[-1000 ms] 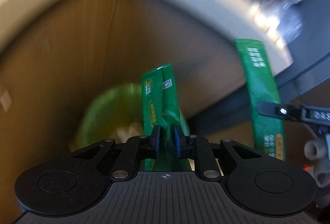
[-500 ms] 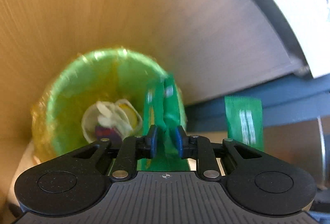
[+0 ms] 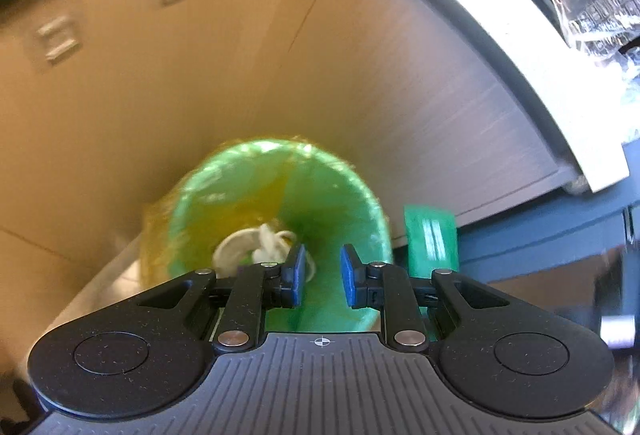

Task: Collect trash

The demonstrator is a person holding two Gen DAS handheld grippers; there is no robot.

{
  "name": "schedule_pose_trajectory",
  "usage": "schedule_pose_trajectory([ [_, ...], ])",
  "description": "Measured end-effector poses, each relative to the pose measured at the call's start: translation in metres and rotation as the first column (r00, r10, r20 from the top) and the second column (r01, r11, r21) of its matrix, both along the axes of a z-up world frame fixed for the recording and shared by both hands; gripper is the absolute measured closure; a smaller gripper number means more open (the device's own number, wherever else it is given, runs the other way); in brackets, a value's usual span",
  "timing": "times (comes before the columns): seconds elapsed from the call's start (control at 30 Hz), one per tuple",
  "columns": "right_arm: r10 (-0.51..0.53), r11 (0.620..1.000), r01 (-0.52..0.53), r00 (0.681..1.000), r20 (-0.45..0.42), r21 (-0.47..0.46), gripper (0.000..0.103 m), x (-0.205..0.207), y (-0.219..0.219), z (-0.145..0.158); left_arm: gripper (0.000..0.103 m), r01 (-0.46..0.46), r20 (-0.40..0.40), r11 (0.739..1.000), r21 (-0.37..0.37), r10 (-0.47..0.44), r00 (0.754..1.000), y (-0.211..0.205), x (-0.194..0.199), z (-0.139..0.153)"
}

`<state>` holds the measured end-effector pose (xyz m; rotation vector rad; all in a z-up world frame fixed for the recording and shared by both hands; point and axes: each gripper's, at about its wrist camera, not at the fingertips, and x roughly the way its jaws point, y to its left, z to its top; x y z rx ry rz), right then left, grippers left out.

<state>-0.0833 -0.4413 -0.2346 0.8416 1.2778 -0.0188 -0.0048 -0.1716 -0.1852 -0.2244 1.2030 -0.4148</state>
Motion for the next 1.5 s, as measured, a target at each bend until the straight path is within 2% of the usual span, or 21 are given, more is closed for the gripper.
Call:
schedule_pose_trajectory([
  [0.1, -0.024, 1.000, 0.024, 1.000, 0.001, 0.006, 0.088, 0.025, 0.005, -0.008, 0.081, -0.019, -0.003, 1.000, 0.012, 0.019, 1.000, 0.013, -0.011, 0.004],
  [0.17, -0.049, 0.999, 0.049, 0.998, -0.031, 0.002, 0.087, 0.042, 0.010, -0.018, 0.081, -0.040, 0.003, 0.999, 0.015, 0.040, 0.999, 0.025, -0.019, 0.009],
  [0.27, -0.068, 0.997, 0.070, 0.994, -0.087, 0.017, 0.072, 0.058, 0.016, -0.031, 0.081, -0.057, 0.029, 0.997, 0.044, 0.055, 0.998, 0.038, -0.027, 0.018],
  [0.5, -0.062, 0.996, 0.059, 0.997, -0.045, -0.064, 0.065, 0.066, 0.023, -0.019, 0.081, -0.098, 0.080, 0.993, 0.070, 0.092, 0.992, 0.062, -0.033, 0.035],
  [0.6, -0.010, 0.994, 0.008, 1.000, -0.026, -0.110, 0.065, 0.070, 0.030, -0.009, 0.081, -0.104, 0.111, 0.986, 0.129, 0.090, 0.990, 0.060, -0.031, 0.044],
  [0.7, 0.095, 0.978, -0.087, 0.995, 0.034, -0.189, 0.065, 0.072, 0.050, 0.018, 0.081, -0.112, 0.160, 0.979, 0.171, 0.084, 0.983, 0.060, -0.027, 0.061],
  [0.8, 0.222, 0.941, -0.172, 0.964, 0.148, -0.292, 0.065, 0.076, 0.081, 0.061, 0.081, -0.144, 0.249, 0.972, 0.184, 0.095, 0.964, 0.062, -0.019, 0.087],
  [0.87, 0.306, 0.904, -0.199, 0.919, 0.250, -0.377, 0.065, 0.080, 0.103, 0.098, 0.081, -0.162, 0.317, 0.969, 0.184, 0.098, 0.943, 0.066, -0.013, 0.106],
  [0.93, 0.370, 0.872, -0.192, 0.861, 0.349, -0.451, 0.059, 0.081, 0.126, 0.135, 0.080, -0.183, 0.377, 0.969, 0.164, 0.110, 0.920, 0.073, -0.006, 0.125],
  [0.97, 0.395, 0.858, -0.176, 0.826, 0.402, -0.482, 0.051, 0.081, 0.137, 0.154, 0.080, -0.195, 0.410, 0.969, 0.149, 0.119, 0.904, 0.078, -0.004, 0.135],
  [1.0, 0.413, 0.848, -0.153, 0.790, 0.453, -0.507, 0.042, 0.080, 0.147, 0.171, 0.080, -0.211, 0.451, 0.969, 0.131, 0.131, 0.883, 0.084, -0.002, 0.145],
  [1.03, 0.425, 0.843, -0.129, 0.754, 0.501, -0.522, 0.038, 0.080, 0.156, 0.186, 0.080, -0.226, 0.489, 0.967, 0.116, 0.142, 0.861, 0.088, 0.000, 0.154],
  [1.1, 0.439, 0.844, -0.078, 0.670, 0.598, -0.531, 0.021, 0.079, 0.172, 0.212, 0.080, -0.262, 0.569, 0.960, 0.100, 0.161, 0.806, 0.100, 0.002, 0.171],
  [1.17, 0.446, 0.847, -0.048, 0.606, 0.659, -0.529, 0.014, 0.082, 0.185, 0.231, 0.081, -0.300, 0.628, 0.950, 0.091, 0.179, 0.758, 0.113, 0.005, 0.184],
  [1.23, 0.460, 0.844, -0.050, 0.579, 0.673, -0.534, 0.012, 0.092, 0.200, 0.245, 0.082, -0.328, 0.668, 0.942, 0.070, 0.200, 0.717, 0.126, 0.009, 0.196],
  [1.33, 0.486, 0.839, -0.088, 0.565, 0.667, -0.536, 0.011, 0.111, 0.222, 0.254, 0.084, -0.364, 0.710, 0.931, 0.038, 0.231, 0.665, 0.146, 0.014, 0.207],
  [1.47, 0.506, 0.830, -0.112, 0.564, 0.653, -0.547, 0.009, 0.132, 0.248, 0.256, 0.084, -0.465, 0.733, 0.880, 0.099, 0.251, 0.632, 0.160, 0.021, 0.208],
  [1.5, 0.513, 0.826, -0.120, 0.567, 0.645, -0.551, 0.009, 0.137, 0.255, 0.254, 0.084, -0.475, 0.735, 0.872, 0.116, 0.246, 0.631, 0.162, 0.022, 0.207],
])
